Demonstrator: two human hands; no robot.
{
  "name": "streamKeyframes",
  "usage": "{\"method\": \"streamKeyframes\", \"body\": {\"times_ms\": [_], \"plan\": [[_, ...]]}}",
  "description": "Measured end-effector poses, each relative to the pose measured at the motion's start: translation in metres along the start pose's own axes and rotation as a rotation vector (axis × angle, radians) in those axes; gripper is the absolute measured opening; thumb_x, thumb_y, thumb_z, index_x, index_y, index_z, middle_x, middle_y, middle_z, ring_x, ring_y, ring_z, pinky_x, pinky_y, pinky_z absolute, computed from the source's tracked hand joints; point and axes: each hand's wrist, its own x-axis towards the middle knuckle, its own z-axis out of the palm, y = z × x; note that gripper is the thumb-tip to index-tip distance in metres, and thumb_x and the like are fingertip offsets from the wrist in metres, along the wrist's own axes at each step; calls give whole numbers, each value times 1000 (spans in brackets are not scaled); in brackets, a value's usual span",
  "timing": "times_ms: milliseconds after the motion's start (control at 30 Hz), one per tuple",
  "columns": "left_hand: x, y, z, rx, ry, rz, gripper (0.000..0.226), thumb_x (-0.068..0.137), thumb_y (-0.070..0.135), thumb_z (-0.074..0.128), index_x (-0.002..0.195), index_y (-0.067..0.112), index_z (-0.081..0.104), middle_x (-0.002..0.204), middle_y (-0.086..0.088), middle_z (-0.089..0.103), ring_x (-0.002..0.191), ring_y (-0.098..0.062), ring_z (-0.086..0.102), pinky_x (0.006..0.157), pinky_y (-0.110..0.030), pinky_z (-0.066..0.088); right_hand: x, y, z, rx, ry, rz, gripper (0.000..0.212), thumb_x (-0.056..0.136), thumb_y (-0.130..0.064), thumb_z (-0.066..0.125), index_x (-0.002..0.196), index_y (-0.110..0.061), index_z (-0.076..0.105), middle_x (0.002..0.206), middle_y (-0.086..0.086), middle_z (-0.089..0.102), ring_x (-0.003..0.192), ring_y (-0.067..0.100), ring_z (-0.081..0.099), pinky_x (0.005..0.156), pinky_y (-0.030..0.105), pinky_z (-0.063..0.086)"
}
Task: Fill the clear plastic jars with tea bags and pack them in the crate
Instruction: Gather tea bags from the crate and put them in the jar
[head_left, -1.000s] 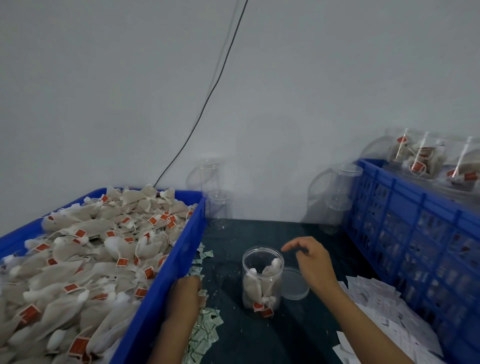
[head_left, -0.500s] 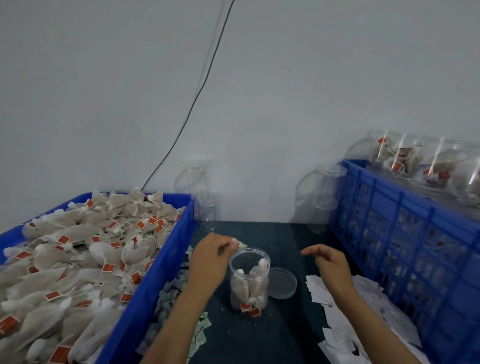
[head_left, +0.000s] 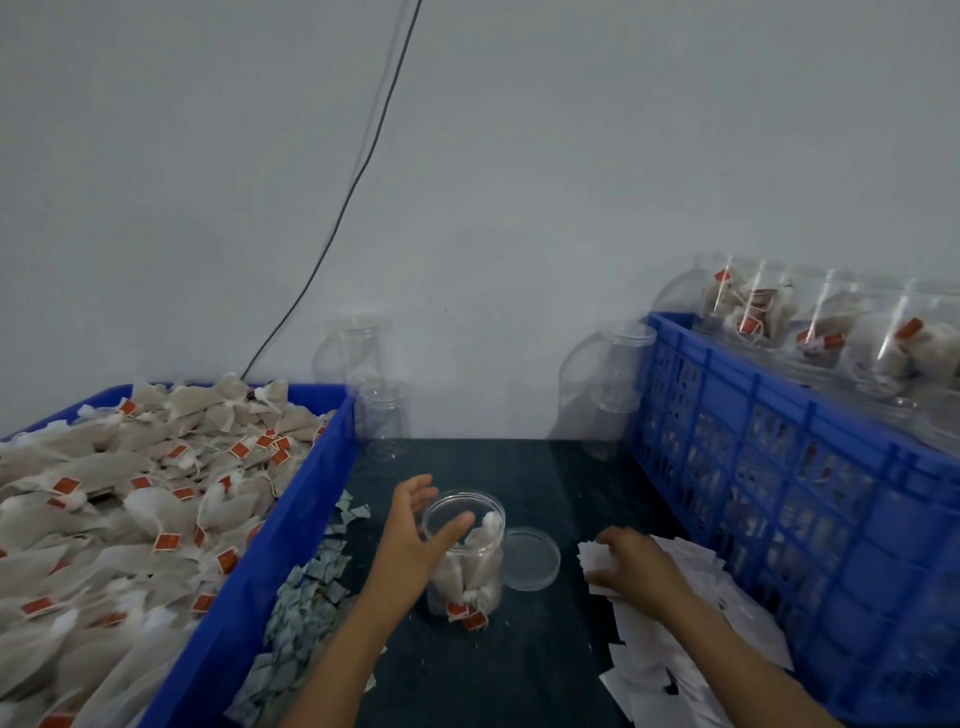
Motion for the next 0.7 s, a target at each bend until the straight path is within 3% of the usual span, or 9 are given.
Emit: {"method": "streamKeyframes", "body": {"times_ms": [100, 200, 267, 400, 500, 600, 700], "plan": [[-6, -17, 6, -86, -55, 12, 75, 78, 5, 75, 133, 27, 29, 123, 10, 47, 118, -10, 49, 81, -6, 44, -2, -6, 7, -127, 69, 7, 40, 88, -46, 61, 118, -22, 56, 125, -1, 53, 115, 17, 50, 90, 29, 43], [-9, -29, 16, -59, -58, 24, 107, 58, 4, 89, 137, 30, 21, 121, 11, 50, 116, 0, 49, 89, -12, 43, -2, -12, 3, -155, 53, 12, 11, 93, -28, 54, 97, -20, 61, 112, 1, 64, 104, 18, 60, 81, 28, 47], [-11, -35, 22, -54, -29, 47, 115, 52, 4, 91, 139, 28, 19, 119, 7, 52, 112, 3, 51, 86, -7, 43, -1, -11, -4, -193, -22, 18, 11, 93, -22, 50, 91, -22, 61, 106, 1, 65, 102, 18, 63, 78, 26, 48], [-18, -50, 31, -96, 42, 26, 109, 55, 2, 90, 138, 25, 23, 123, 5, 51, 110, -1, 53, 81, -9, 46, 2, 2, -13, -175, -75, -12, 26, 96, -19, 51, 118, -18, 66, 119, 1, 66, 107, 17, 62, 88, 25, 46], [-22, -58, 35, -143, 40, -24, 101, 58, -1, 88, 130, 30, 25, 122, 13, 47, 103, 0, 54, 70, -6, 47, 2, 10, -11, -114, -17, -13, 25, 95, -9, 50, 109, -18, 68, 110, 2, 70, 97, 15, 65, 82, 23, 47], [-23, -62, 33, -126, -4, -3, 91, 61, -3, 86, 123, 32, 29, 121, 10, 47, 101, -6, 58, 68, -13, 51, 1, 11, -9, 31, 40, 39, 19, 95, -11, 51, 87, -21, 65, 97, 2, 71, 88, 15, 65, 78, 25, 49], [-23, -65, 32, -88, -9, 16, 83, 62, 0, 86, 116, 32, 32, 121, 5, 48, 102, -10, 58, 70, -19, 53, -6, -1, -16, 253, 258, -4, 16, 92, -9, 60, 77, -17, 63, 91, 3, 66, 85, 18, 63, 76, 31, 50]]}}
